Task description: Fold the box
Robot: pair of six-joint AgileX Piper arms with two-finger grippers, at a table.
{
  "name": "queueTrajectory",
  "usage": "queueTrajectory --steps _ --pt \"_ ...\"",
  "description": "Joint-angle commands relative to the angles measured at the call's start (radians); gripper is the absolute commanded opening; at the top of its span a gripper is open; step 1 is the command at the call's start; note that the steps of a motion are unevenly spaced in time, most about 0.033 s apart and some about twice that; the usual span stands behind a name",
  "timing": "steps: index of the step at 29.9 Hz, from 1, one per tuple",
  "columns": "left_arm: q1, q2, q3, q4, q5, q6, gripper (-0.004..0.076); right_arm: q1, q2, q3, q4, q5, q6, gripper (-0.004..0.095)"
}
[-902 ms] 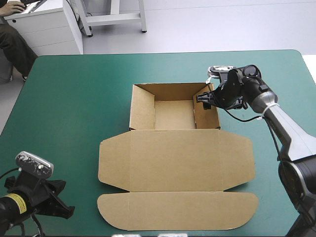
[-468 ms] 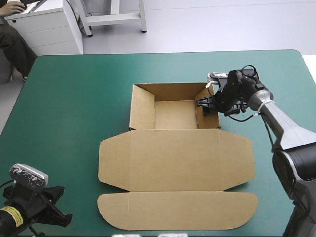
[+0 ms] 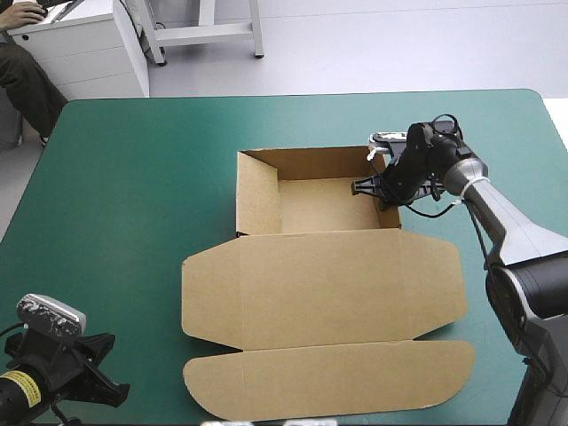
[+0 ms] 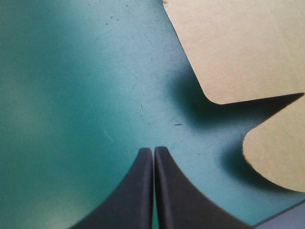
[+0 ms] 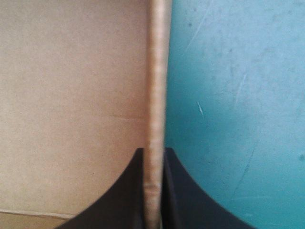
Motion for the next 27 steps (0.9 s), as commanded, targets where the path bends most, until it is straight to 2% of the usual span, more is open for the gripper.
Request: queueTrajectory --steps 1,5,10,17,22,27 --pt "-0.005 0.011 -0.023 0.007 -0.055 -0.01 -0.001 -0.013 -0.063 -0.115 0.001 0.022 -0.011 -0.0001" --pt "-0.005 0.01 -0.023 0.018 -0.051 -0.01 -0.001 -0.062 -0.072 -0.238 -0.084 0.083 -0.016 -0.0001" --pt "-0.005 0.01 -0.023 0.018 -0.049 -0.01 -0.001 -0.223 -0.072 -0.41 -0.157 0.144 -0.024 -0.0012" --pt "-0.005 0.01 -0.023 0.008 -0.049 -0.01 -0.001 -0.497 -0.059 -0.454 -0.142 0.082 -0.047 -0.002" --pt "-0.005 0.01 -0.023 -0.003 -0.049 -0.01 -0.001 -0.628 -0.006 -0.454 -0.136 0.046 -0.072 -0.002" --pt "-0.005 0.01 -0.023 0.002 -0.058 -0.01 -0.001 -0.715 0.066 -0.454 -0.134 0.034 -0.072 -0.0017"
